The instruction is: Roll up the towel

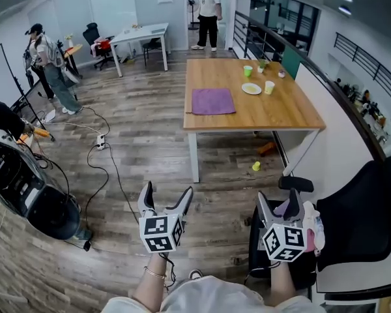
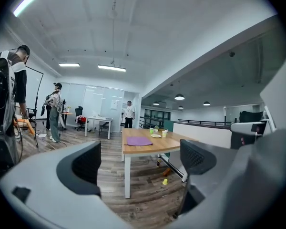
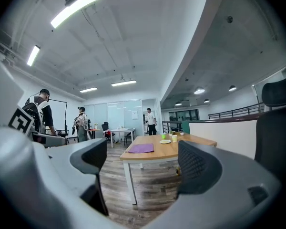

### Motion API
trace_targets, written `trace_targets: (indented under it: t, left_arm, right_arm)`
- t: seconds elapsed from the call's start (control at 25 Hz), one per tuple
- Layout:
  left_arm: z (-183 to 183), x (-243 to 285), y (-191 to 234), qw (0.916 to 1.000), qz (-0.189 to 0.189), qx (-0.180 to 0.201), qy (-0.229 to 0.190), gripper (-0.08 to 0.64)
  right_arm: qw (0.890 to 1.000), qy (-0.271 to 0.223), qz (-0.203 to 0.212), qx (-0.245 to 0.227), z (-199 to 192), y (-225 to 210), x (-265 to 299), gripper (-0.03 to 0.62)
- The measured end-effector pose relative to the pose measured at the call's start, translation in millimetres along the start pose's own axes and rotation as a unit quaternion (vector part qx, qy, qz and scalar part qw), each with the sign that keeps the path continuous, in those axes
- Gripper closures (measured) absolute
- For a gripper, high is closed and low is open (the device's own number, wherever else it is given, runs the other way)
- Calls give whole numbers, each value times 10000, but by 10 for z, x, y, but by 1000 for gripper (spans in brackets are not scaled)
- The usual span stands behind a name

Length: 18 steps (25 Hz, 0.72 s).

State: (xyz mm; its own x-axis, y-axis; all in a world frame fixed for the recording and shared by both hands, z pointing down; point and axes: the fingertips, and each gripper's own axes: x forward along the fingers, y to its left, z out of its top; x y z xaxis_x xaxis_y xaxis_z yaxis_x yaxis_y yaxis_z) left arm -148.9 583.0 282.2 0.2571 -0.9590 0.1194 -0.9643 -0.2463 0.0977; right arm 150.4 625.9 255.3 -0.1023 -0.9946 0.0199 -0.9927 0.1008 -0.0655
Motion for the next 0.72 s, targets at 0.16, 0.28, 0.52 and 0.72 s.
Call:
trace_targets:
  t: [0.16,0.28,0.52,0.72]
  left_arm:
    - [30,7,94,9998,118,-34,-136,3]
    - [108,98,193,9995,164,-98,-238,-25]
    - [130,191,350,9996,154,-149,-168,-26]
    - [5,149,354,9999,76,-64,-12,-26]
  right_arm:
    - [9998,-125,-83,-86,14,39,38,34]
    - [9999,-106,-101,-57,40,66,157,15]
    - [9999,-35,-149,5,64,150,281,15]
    - [9997,99,-234,69,-50,134,223,17]
